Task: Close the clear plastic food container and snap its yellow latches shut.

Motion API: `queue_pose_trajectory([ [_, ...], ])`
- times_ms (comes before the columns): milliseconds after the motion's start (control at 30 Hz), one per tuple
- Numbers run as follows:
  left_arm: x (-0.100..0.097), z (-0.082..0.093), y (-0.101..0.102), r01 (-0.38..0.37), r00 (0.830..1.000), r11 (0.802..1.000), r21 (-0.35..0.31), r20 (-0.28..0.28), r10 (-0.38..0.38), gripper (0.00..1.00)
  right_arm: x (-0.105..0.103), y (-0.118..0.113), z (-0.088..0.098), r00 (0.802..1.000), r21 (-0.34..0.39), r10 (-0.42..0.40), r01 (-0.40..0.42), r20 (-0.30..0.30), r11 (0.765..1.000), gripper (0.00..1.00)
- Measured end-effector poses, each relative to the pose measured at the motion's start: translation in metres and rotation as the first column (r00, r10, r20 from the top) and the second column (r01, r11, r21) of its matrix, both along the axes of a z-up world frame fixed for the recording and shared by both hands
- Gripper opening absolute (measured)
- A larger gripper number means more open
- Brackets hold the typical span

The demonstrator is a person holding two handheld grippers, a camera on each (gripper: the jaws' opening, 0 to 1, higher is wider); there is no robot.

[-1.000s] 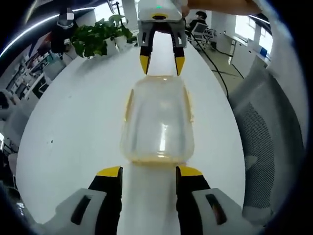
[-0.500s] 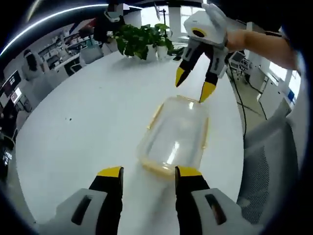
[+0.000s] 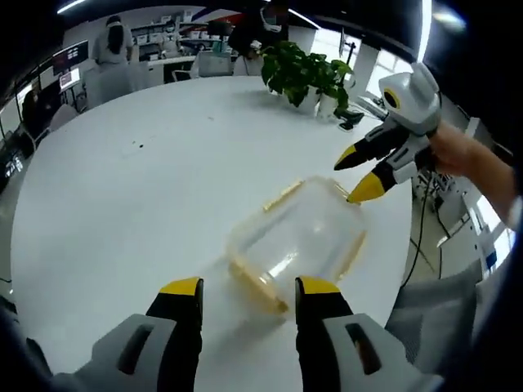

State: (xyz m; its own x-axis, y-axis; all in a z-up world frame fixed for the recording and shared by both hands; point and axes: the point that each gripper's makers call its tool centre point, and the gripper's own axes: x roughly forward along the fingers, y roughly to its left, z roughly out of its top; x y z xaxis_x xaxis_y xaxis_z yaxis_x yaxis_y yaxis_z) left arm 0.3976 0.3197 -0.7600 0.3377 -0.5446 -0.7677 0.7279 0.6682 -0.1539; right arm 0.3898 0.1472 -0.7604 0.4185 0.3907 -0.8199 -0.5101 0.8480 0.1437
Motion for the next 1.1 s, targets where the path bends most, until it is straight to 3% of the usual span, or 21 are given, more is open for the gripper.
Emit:
queue_pose_trajectory([
  [133, -0.005, -0.007, -0.002, -0.052, 0.998, 0.999, 0.012, -0.041, 0.052, 0.43, 0.000, 0.005, -0.005, 0.997, 0.059, -0.067, 0.069, -0.040, 0.996, 0.42],
  [167, -0.003, -0.006, -0.005, -0.090, 0.995, 0.996, -0.015, -0.041, 0.090, 0.41, 0.001, 0.005, -0.006, 0.997, 0.060, -0.073, 0.075, -0.039, 0.995, 0.42],
  [233, -0.004, -0.006, -0.006, -0.083, 0.996, 0.997, -0.005, -0.032, 0.083, 0.39, 0.002, 0.006, -0.009, 0.997, 0.053, -0.068, 0.069, -0.027, 0.996, 0.41],
  [300, -0.006, -0.006, -0.009, -0.098, 0.994, 0.995, -0.016, -0.051, 0.097, 0.37, 0.000, 0.012, -0.010, 0.994, 0.103, -0.091, 0.096, -0.054, 0.990, 0.40],
  [467, -0.010, -0.006, -0.013, -0.110, 0.991, 0.993, -0.034, -0.084, 0.107, 0.29, -0.001, 0.014, -0.011, 0.990, 0.138, -0.113, 0.124, -0.085, 0.983, 0.37],
  [933, -0.013, -0.007, -0.015, -0.172, 0.980, 0.984, -0.036, -0.112, 0.167, 0.21, -0.002, 0.016, -0.013, 0.978, 0.152, -0.163, 0.182, -0.131, 0.971, 0.32],
  [1000, -0.012, -0.007, -0.014, -0.178, 0.978, 0.983, -0.047, -0.118, 0.171, 0.20, -0.001, 0.016, -0.014, 0.963, 0.184, -0.210, 0.240, -0.169, 0.953, 0.29],
  [1033, -0.010, -0.004, -0.023, -0.182, 0.977, 0.978, -0.100, -0.127, 0.169, 0.19, -0.001, 0.016, -0.014, 0.958, 0.200, -0.215, 0.253, -0.191, 0.947, 0.28],
  [1067, -0.009, -0.007, -0.018, -0.197, 0.974, 0.979, -0.056, -0.123, 0.189, 0.18, -0.006, 0.019, -0.015, 0.923, 0.206, -0.281, 0.338, -0.261, 0.918, 0.27],
  [1100, -0.008, -0.006, -0.018, -0.174, 0.980, 0.984, -0.042, -0.110, 0.168, 0.18, -0.005, 0.018, -0.012, 0.954, 0.203, -0.215, 0.257, -0.208, 0.945, 0.27],
])
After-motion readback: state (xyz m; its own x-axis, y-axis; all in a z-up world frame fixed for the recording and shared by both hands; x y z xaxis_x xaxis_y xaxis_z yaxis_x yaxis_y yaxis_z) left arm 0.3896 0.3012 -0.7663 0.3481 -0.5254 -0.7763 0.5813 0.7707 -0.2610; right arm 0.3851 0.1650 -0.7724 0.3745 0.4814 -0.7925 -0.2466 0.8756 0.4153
